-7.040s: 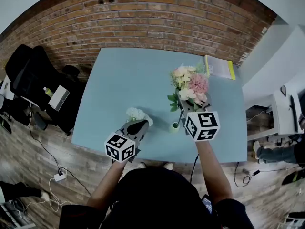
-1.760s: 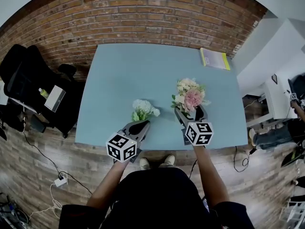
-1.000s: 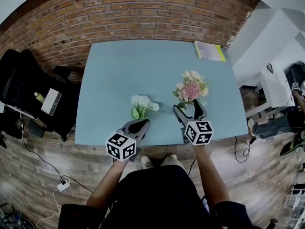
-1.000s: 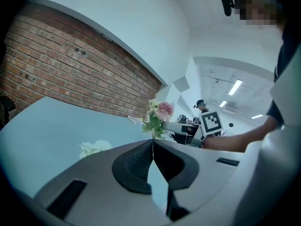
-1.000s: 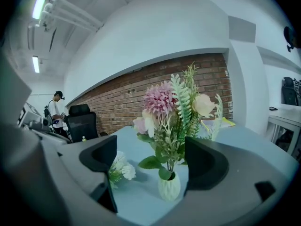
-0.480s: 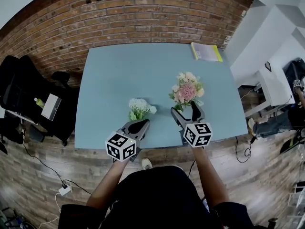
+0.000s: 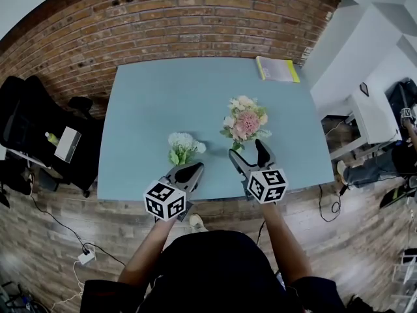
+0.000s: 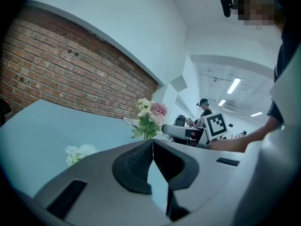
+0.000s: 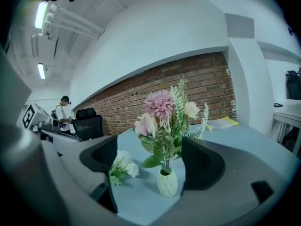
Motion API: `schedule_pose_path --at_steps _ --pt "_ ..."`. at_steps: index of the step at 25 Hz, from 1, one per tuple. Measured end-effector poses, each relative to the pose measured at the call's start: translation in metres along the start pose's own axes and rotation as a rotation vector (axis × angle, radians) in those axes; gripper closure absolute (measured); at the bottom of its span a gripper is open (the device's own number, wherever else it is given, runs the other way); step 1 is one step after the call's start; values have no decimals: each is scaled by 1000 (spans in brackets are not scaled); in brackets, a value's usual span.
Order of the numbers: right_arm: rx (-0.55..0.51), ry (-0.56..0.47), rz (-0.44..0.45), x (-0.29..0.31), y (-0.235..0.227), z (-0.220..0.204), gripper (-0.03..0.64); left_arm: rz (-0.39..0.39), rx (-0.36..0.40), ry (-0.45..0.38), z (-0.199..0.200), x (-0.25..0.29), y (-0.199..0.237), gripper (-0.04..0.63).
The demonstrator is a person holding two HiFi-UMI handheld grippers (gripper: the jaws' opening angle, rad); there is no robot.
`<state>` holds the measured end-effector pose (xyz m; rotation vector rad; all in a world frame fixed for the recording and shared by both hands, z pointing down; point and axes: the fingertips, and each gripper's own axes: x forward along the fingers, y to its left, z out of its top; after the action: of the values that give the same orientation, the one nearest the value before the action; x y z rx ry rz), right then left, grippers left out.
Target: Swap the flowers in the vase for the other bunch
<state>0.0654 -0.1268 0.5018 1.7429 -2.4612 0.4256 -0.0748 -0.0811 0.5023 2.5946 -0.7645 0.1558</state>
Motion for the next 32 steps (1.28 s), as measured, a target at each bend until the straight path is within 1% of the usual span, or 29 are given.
schedule_pose_path --at_steps 7,12,15,20,26,28,30,32 --pt "-12 11 33 -12 4 -4 186 11 0 -13 -4 2 -18 585" --pt "-19 16 45 -19 4 -4 188 11 8 -29 0 2 -29 586" --pt "-22 18 66 -23 6 -4 206 14 12 -41 2 4 -35 586" --pt "-42 14 99 -30 13 -2 270 1 27 -39 4 8 -45 586" --pt "-67 10 122 -48 16 -3 340 13 38 -43 3 10 -60 585" --pt "-82 6 115 -58 14 -4 389 25 56 -49 1 10 -68 586" --pt "-91 -3 110 -67 11 -3 463 32 84 -53 1 11 -76 586" --pt "-90 -13 108 -76 10 -2 497 31 95 -56 2 11 -84 586"
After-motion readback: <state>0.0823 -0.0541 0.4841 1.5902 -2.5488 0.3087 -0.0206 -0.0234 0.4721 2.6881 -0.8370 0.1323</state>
